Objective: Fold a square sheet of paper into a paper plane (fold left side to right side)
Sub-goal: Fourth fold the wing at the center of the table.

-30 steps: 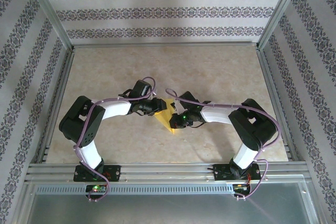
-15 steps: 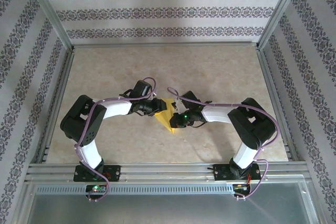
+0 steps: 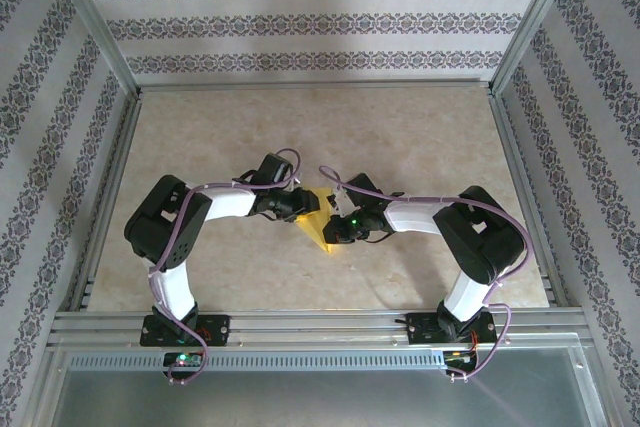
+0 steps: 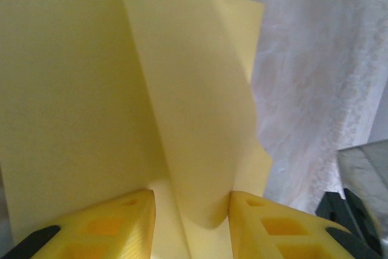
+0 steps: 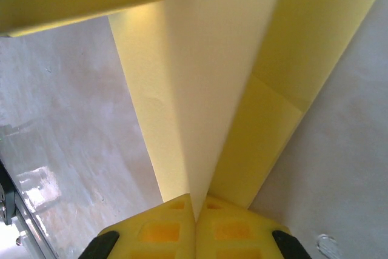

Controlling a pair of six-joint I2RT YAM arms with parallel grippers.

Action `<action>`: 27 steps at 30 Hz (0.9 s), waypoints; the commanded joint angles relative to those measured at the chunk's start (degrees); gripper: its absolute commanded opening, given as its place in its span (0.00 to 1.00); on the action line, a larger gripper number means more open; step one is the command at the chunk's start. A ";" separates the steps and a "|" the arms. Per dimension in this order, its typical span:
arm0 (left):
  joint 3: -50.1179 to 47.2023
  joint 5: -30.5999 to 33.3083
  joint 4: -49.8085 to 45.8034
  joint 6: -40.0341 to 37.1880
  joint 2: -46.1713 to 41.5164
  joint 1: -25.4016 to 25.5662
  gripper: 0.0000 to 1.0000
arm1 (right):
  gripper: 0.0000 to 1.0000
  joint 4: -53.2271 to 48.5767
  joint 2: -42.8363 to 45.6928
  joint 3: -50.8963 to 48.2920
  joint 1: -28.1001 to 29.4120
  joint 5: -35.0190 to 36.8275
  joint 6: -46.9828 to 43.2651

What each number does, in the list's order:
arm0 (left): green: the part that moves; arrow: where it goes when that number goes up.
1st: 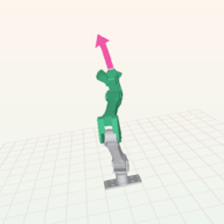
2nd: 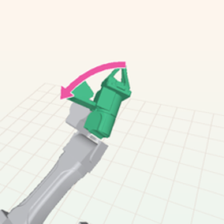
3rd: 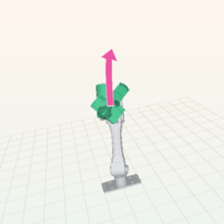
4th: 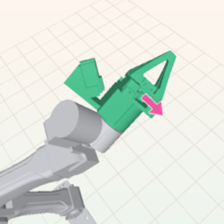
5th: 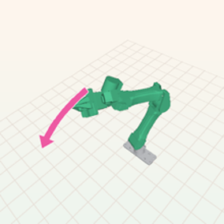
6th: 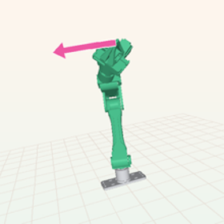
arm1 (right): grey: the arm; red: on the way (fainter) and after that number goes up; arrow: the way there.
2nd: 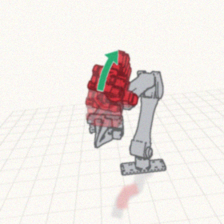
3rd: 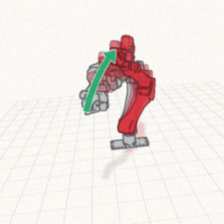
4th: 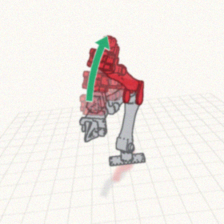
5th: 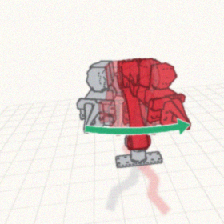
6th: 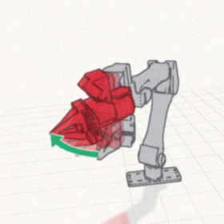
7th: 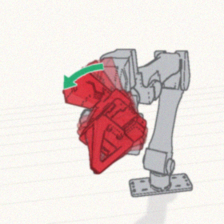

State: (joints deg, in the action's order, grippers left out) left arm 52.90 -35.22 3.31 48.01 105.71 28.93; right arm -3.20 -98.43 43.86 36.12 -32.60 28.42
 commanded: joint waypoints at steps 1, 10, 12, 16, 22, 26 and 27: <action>1.26 0.39 -0.28 -1.50 1.36 0.88 0.37 | 0.09 -1.44 -1.59 -0.42 -0.27 1.22 0.08; 1.47 1.98 -3.55 -2.68 2.55 0.93 0.37 | 0.14 -1.38 -0.58 0.44 -0.28 0.83 0.38; 1.39 2.25 -3.78 -2.83 2.73 0.95 0.37 | 0.16 -1.40 0.02 0.70 -0.28 0.63 0.53; 1.50 2.52 -4.36 -2.97 2.83 0.87 0.37 | 0.20 -1.39 1.33 1.05 -0.35 0.00 0.82; 1.62 2.79 -4.98 -3.26 2.75 0.94 0.37 | 0.25 -1.30 3.41 1.19 -0.79 -0.61 1.23; 1.60 2.76 -5.05 -3.23 2.75 0.89 0.37 | 0.29 -1.42 5.53 0.86 -1.42 -1.02 1.60; 1.65 2.79 -4.99 -3.22 2.67 0.89 0.37 | 0.31 -1.39 6.31 0.67 -1.72 -1.06 1.79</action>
State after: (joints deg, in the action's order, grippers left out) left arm 54.15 -34.81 2.35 46.44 106.41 29.21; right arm -4.12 -94.91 44.12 35.33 -32.91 29.67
